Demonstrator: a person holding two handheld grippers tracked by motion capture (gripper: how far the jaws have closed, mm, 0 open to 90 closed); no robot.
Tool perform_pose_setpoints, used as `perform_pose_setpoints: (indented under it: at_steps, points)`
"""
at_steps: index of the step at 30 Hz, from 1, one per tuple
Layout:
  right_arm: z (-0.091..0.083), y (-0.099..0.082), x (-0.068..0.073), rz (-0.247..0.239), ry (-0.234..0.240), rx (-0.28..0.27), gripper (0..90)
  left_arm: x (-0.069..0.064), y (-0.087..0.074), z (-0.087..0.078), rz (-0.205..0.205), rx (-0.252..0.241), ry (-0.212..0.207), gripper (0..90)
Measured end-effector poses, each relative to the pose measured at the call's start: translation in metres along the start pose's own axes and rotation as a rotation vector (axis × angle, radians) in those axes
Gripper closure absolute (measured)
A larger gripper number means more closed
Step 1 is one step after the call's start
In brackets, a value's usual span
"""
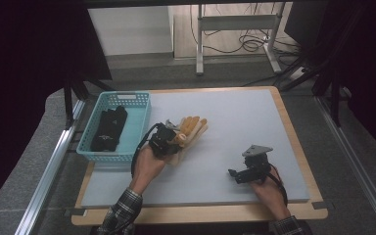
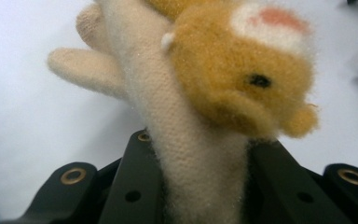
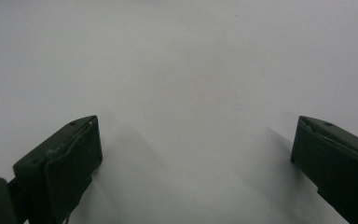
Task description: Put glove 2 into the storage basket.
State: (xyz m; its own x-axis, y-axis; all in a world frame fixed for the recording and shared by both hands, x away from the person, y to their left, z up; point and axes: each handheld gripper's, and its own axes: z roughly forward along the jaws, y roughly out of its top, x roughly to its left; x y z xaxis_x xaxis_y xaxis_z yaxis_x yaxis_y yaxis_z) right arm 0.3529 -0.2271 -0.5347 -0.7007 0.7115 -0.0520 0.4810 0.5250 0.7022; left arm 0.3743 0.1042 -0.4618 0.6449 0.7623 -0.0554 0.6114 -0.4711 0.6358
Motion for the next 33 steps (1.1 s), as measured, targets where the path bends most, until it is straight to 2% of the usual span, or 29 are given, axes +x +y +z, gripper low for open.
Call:
perform_pose_setpoints:
  at_steps: [9, 15, 20, 24, 29, 33]
  points:
    - [0.0, 0.0, 0.0, -0.002, -0.001, -0.001, 1.6, 0.028, 0.011, -0.03, -0.04, -0.02, 0.071, 76.3]
    - [0.0, 0.0, 0.0, -0.003, -0.001, -0.002, 1.6, 0.052, 0.016, -0.057, -0.067, -0.033, 0.144, 76.1]
    - [0.0, 0.0, 0.0, -0.001, -0.001, -0.001, 1.6, 0.078, 0.014, -0.079, -0.12, -0.04, 0.212, 76.0]
    - [0.0, 0.0, 0.0, -0.001, -0.001, -0.002, 1.6, 0.101, 0.008, -0.091, -0.171, -0.023, 0.272, 75.8]
    - [0.0, 0.0, 0.0, -0.001, -0.001, -0.002, 1.6, 0.124, -0.001, -0.092, -0.225, 0.018, 0.326, 75.4]
    - [0.0, 0.0, 0.0, -0.002, -0.001, -0.002, 1.6, 0.143, -0.012, -0.081, -0.281, 0.062, 0.345, 75.2]
